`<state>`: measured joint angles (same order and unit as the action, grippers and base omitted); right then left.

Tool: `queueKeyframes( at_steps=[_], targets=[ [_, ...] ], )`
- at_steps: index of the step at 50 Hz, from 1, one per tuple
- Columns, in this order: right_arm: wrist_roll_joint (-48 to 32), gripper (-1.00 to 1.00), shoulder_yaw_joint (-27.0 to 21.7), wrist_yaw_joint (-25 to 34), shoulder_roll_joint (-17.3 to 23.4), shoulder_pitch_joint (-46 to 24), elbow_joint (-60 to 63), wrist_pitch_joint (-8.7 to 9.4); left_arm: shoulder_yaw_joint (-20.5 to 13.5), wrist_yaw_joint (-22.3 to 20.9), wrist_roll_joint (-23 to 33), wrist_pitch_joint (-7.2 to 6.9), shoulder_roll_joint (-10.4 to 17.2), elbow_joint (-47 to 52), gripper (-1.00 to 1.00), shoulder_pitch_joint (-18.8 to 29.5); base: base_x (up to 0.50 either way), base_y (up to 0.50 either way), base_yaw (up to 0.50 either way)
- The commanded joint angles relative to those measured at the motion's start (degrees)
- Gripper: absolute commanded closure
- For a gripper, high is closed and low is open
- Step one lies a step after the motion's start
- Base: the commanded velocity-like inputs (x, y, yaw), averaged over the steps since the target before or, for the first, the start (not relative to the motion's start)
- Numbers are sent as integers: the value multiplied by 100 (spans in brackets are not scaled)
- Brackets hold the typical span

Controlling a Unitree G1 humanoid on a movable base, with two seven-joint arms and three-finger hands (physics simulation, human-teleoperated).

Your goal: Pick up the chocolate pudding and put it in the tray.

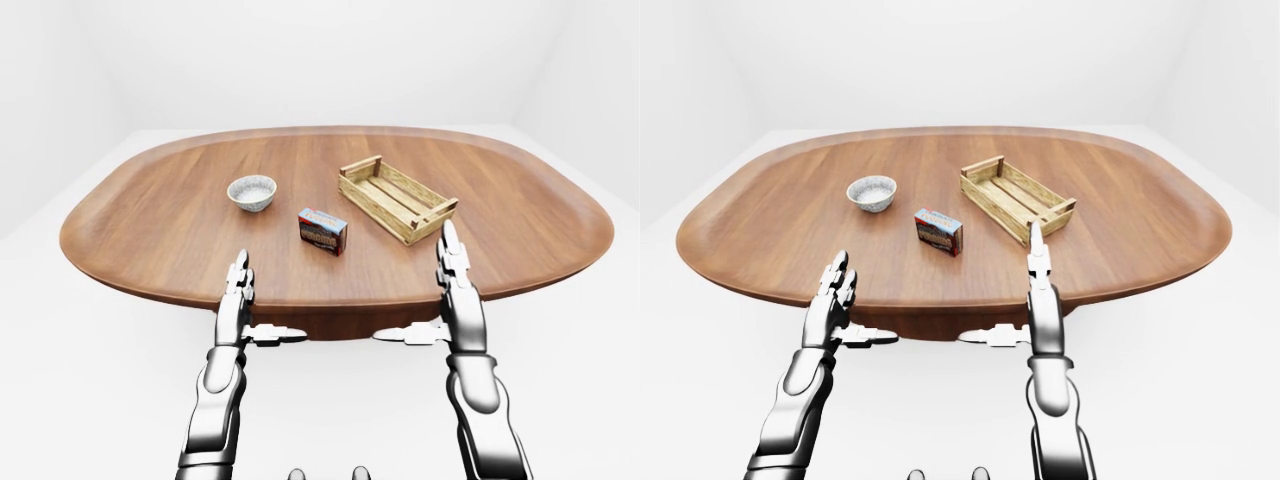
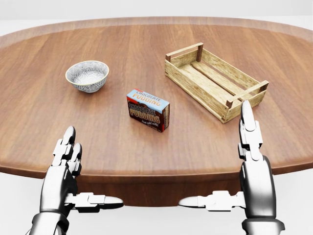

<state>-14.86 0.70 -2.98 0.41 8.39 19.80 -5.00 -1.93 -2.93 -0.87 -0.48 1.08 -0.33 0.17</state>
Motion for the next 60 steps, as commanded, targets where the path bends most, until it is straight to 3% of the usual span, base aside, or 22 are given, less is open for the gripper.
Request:
queueKeyframes(
  at_steps=[1, 12, 14, 20, 22, 29, 42, 46, 51, 60],
  targets=[
    [-110, -100, 32, -15, -8, 63, 226, 0, 1, -2, 0, 1, 0, 0, -100, 6, 24, 0, 0],
    [-97, -100, 22, -45, 1, 70, 25, 0, 0, -1, -1, 0, -1, 0, -100, 6, 34, 0, 0],
    [-93, -100, 59, -64, 13, 102, -240, 0, -20, -23, -65, 129, -12, 41, -100, -42, 31, 0, 0],
    [-90, -100, 56, -54, 11, 100, -244, 0, -11, -17, -65, 91, -6, 57, -100, -31, 32, 0, 0],
    [-80, -100, 53, 24, 1, 75, 0, 0, -15, -21, -66, 138, -4, -6, -100, -21, 32, 0, 0],
    [-80, -100, 56, 15, 3, 82, -57, 0, -3, -16, -57, 37, -5, 98, -100, -39, 32, 0, 0],
    [-68, -100, 68, 28, 10, 110, -46, 0, 1, -24, -60, 43, -9, 108, -100, -51, 32, 0, 0],
    [-74, -100, 63, -17, 15, 132, -233, 0, -18, -39, -105, 126, -15, 103, -100, -61, 32, 0, 0],
    [-70, -100, 65, 1, 11, 140, -197, 0, 4, -59, -90, 46, -6, 120, -100, -53, 32, 0, 0],
    [-73, -100, 72, 10, 6, 134, -172, 0, 0, -76, -97, 45, -6, 122, -100, -52, 31, 0, 0]
  ],
)
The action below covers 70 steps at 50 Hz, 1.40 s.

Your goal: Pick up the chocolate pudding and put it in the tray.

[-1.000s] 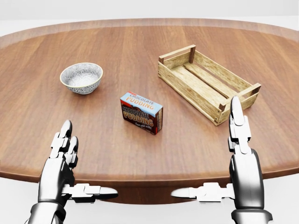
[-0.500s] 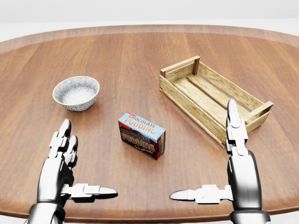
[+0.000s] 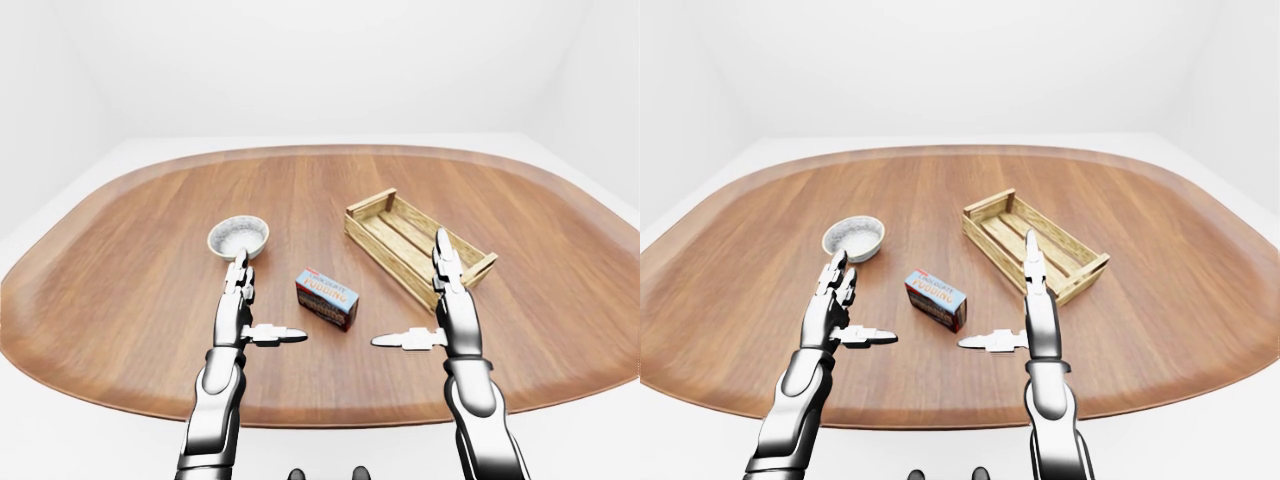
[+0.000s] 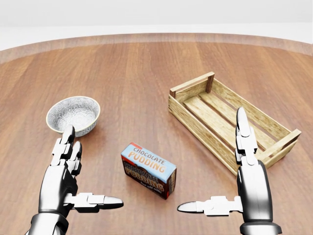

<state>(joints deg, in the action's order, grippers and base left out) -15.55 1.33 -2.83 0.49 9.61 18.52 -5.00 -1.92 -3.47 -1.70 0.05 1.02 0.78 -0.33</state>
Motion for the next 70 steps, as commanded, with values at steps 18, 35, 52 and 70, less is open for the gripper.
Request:
queueKeyframes(
  at_steps=[18, 35, 52, 70],
  targets=[
    [10, -100, -1, 36, -5, -51, 109, 0, -10, -12, -13, 32, 2, -64, -100, 24, 32, 0, 0],
    [60, -100, 13, 31, 6, -2, -54, 0, -9, -17, -20, 43, 3, -88, -100, 41, 12, 0, 0],
    [-44, -100, 89, 55, 4, 61, 48, 0, 37, 32, 103, 8, -4, -63, -100, 26, 0, 0, 0],
    [-259, -100, 363, -174, 16, 182, -698, 0, 33, 18, 86, 55, -9, -81, -100, 9, 0, 0, 0]
  ],
)
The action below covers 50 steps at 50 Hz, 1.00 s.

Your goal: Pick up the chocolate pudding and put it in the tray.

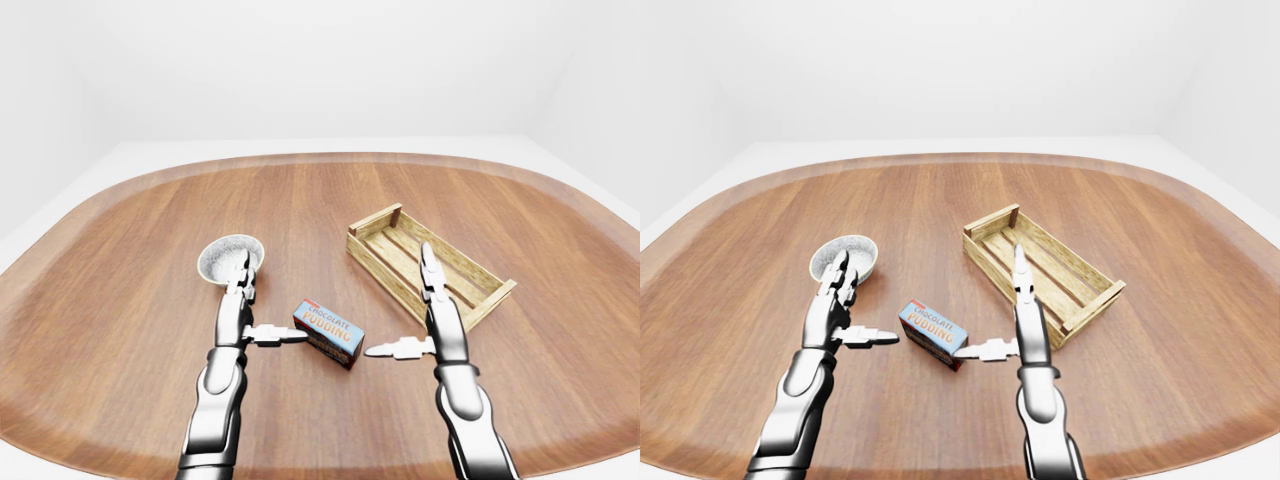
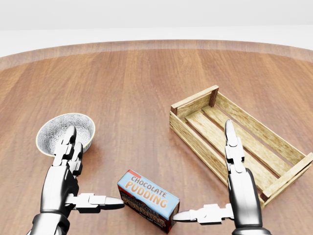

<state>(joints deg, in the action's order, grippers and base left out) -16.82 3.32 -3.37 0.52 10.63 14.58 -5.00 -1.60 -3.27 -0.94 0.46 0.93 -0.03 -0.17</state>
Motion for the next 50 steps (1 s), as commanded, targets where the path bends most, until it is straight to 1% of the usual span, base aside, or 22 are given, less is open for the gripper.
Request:
queueKeyframes(
  at_steps=[1, 3, 8, 11, 16, 19, 23, 24, 25, 27, 31, 32, 34, 37, 39, 46, 50],
  targets=[
    [-141, -100, 179, -124, 15, 93, -328, 0, 2, -1, 9, 9, 0, 4, -100, -8, 0, 0, 0],
    [-174, -100, 208, -159, 19, 104, -439, 0, 6, -1, 11, -11, -1, 28, -100, -13, 0, 0, 0],
    [-228, -100, 295, -194, 19, 151, -542, 0, 0, -2, 12, 47, 1, -51, -100, 7, 0, 0, 0],
    [-272, -100, 354, -233, 24, 175, -635, 0, 6, -1, 11, 13, -1, -6, -100, -6, 0, 0, 0],
    [-351, -100, 440, -291, 23, 174, -791, 0, 7, -10, 6, 17, -1, 0, -100, -13, 0, 0, 0],
    [-437, -100, 539, -353, 17, 186, -914, 0, 10, -12, 13, 51, -1, -40, -100, -9, 0, 0, 0],
    [-482, -100, 619, -402, 16, 179, -988, 0, 17, -13, 16, 34, -4, -18, -100, -16, 0, 0, 0],
    [-503, -100, 650, -429, 13, 166, -1050, 0, 16, -16, 18, 84, -4, -74, -100, -11, 0, 0, 0],
    [-521, -100, 671, -448, 12, 166, -1074, 0, 16, -18, 18, 101, -4, -91, -100, -9, 0, 0, 0],
    [-535, -100, 702, -452, 10, 171, -1059, 0, 18, -20, 17, 83, -3, -70, -100, -14, 0, 0, 0],
    [-584, -100, 775, -500, 11, 171, -1086, 0, 18, -26, 16, 108, -3, -95, -100, -15, 0, 0, 0],
    [-596, -100, 792, -510, 11, 172, -1094, 0, 19, -27, 17, 108, -3, -93, -100, -18, 0, 0, 0],
    [-631, -100, 845, -543, 11, 181, -1123, 0, 22, -34, 19, 64, 0, -21, -100, -42, 0, 0, 0],
    [-675, -100, 907, -593, 13, 180, -1188, 0, 18, -40, 19, 67, 0, -27, -100, -42, 0, 0, 0],
    [-711, -100, 949, -629, 8, 159, -1264, 0, 22, -39, 24, 43, -2, 4, -100, -49, 0, 0, 0],
    [-824, -100, 1102, -733, -25, 101, -1454, 0, 18, -44, 25, 73, -1, -44, -100, -32, 0, 0, 0],
    [-884, -100, 1172, -795, -36, 65, -1563, 0, 17, -47, 22, 58, -1, -24, -100, -38, 0, 0, 0]
  ],
)
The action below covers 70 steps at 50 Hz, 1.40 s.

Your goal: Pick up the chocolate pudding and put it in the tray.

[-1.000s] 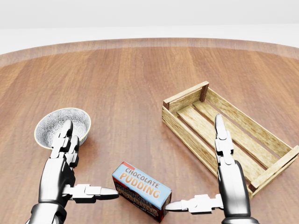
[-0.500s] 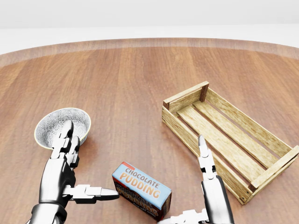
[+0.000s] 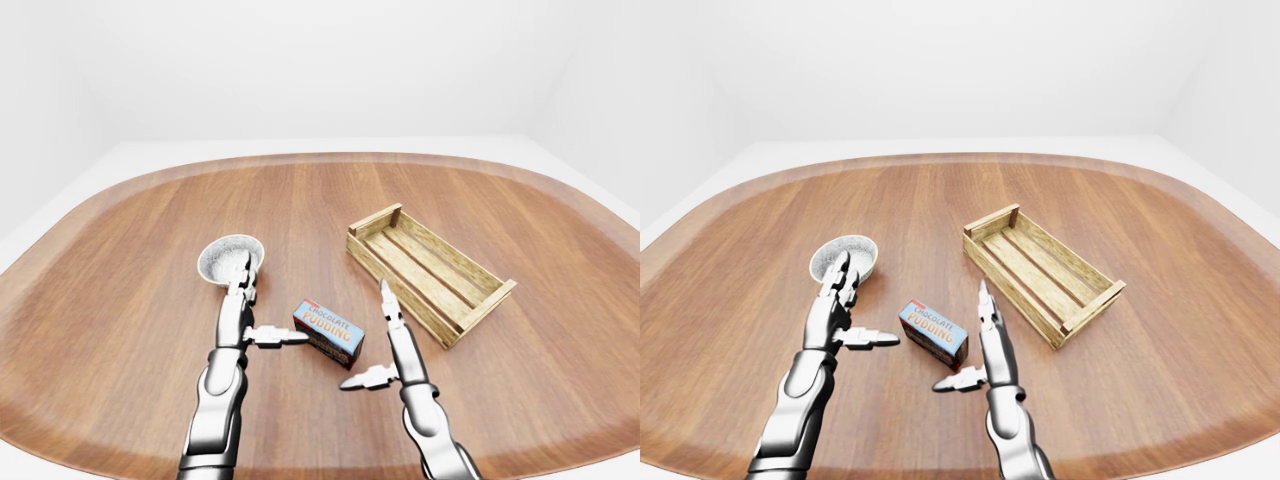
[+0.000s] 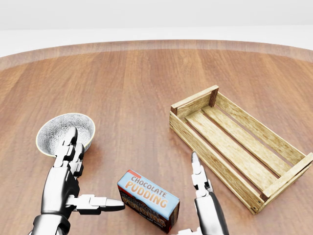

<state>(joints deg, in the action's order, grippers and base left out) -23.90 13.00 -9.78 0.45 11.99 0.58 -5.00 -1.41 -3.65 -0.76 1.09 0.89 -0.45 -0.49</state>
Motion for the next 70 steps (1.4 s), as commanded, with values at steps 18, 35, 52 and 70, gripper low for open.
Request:
queueKeyframes(
  at_steps=[18, 35, 52, 70],
  targets=[
    [-312, -100, 332, -259, -121, -287, -519, 0, -6, -12, 1, -9, 2, 11, -100, 3, 0, 0, 0],
    [-428, -100, 212, -347, -233, -601, -1168, 0, -15, 4, -7, -57, 7, 18, -100, 35, 0, 0, 0],
    [-555, -100, -103, -568, -298, -1051, -2260, 0, -4, -10, 0, -40, 5, 14, -100, 20, 0, 0, 0],
    [-711, -100, -208, -725, -364, -1287, -2882, 0, 1, -25, 9, -16, 5, 9, -100, 3, 0, 0, 0]
  ],
)
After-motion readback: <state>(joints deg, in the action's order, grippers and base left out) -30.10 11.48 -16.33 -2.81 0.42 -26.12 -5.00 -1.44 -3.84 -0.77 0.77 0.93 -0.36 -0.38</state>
